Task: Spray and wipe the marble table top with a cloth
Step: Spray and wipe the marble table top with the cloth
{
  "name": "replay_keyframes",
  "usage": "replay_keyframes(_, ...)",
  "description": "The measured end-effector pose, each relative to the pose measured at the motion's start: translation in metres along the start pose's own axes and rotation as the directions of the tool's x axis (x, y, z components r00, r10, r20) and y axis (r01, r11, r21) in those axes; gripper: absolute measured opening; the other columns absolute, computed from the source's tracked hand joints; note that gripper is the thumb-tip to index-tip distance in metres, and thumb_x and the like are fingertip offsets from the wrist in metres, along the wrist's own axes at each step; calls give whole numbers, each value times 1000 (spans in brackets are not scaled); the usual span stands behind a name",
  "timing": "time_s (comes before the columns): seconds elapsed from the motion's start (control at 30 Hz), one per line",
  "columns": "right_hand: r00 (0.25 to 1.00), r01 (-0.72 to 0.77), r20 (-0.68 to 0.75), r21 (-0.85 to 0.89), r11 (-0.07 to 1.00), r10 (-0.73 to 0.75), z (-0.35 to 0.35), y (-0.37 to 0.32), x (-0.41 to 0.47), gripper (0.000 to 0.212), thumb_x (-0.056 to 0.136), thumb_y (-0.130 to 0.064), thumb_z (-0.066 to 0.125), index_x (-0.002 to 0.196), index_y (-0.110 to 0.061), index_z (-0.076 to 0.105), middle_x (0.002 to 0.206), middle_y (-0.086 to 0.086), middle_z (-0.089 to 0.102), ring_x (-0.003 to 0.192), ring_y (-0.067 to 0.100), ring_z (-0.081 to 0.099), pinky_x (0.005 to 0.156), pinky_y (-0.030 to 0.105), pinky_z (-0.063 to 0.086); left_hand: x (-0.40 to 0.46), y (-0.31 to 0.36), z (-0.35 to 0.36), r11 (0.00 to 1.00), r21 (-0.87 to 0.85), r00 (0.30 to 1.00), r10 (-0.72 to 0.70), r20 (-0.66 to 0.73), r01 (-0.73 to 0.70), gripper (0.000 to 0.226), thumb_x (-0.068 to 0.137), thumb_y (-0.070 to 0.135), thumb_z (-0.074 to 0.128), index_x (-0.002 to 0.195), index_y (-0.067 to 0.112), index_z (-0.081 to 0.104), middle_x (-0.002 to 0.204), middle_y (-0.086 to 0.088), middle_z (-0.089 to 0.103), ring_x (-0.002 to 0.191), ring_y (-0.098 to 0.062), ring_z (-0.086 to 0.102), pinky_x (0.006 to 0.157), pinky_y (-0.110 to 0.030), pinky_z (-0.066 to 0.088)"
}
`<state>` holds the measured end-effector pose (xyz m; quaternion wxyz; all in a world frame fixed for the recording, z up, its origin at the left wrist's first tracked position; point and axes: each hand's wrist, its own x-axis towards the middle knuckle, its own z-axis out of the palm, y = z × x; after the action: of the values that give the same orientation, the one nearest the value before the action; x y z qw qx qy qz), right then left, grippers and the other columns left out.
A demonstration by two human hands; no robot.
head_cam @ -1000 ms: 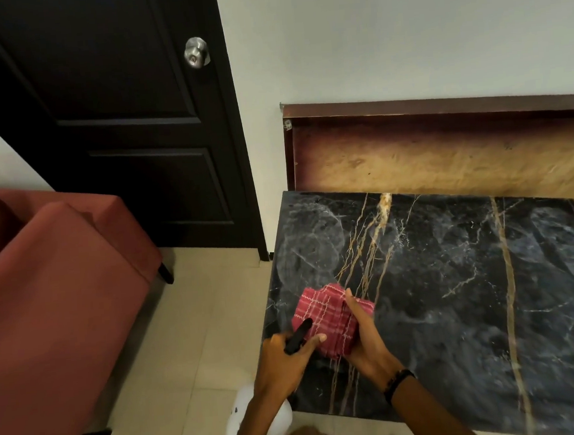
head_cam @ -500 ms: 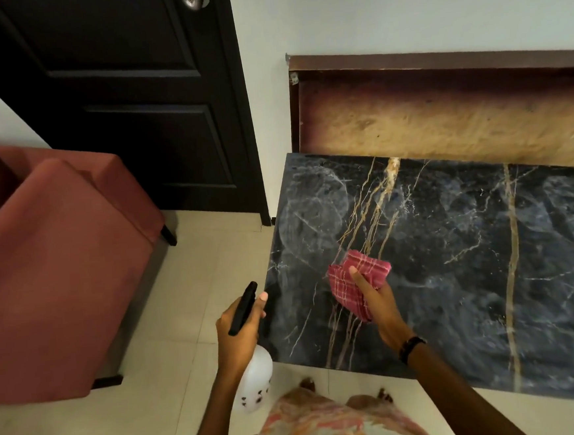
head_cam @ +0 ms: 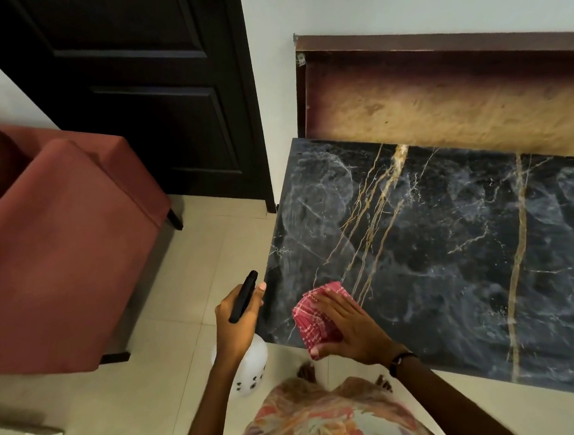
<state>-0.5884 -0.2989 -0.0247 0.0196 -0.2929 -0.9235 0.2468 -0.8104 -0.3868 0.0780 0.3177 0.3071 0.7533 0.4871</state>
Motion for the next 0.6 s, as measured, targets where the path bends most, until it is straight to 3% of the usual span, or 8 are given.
replay_keyframes(0.13, 992, -122, 8, -93, 988, 123, 12, -6, 2, 75, 94, -70, 24, 152, -23, 10, 159, 1, 16, 148, 25, 9, 117, 46, 2, -1, -1, -2, 1000, 9, 1000, 4, 2, -4, 24, 88, 28, 62, 71, 12, 61, 55, -2, 52, 41, -5, 43, 48, -25, 39)
replay_keyframes(0.27, 989, -128, 52, -157, 979, 137, 23, 0, 4, 77, 93, -70, 26, 153, -22, 18, 158, 4, 22, 146, 32, 17, 114, 51, 9, -1, -2, -7, 1000, 9, 1000, -8, -11, 8, 21, 88, 29, 61, 73, 16, 61, 57, -4, 53, 43, -8, 45, 47, -23, 40)
replay_keyframes(0.47, 980, -174, 60, -225, 959, 192, 8, 9, 51, 83, 89, -75, 16, 151, -21, 26, 157, 8, 26, 145, 35, 18, 116, 58, 13, 3, -4, -16, 999, -1, 998, -34, -52, 34, 20, 87, 31, 63, 71, 20, 62, 52, 11, 58, 43, -5, 49, 50, -22, 41)
replay_keyframes(0.6, 979, -160, 88, -226, 961, 183, 15, -7, 73, 83, 86, -76, 28, 149, -22, 30, 155, 8, 31, 144, 35, 22, 116, 58, 16, 2, -4, -15, 999, 1, 998, -33, -50, 33, 22, 87, 31, 63, 71, 17, 61, 51, 11, 56, 42, -5, 46, 50, -23, 41)
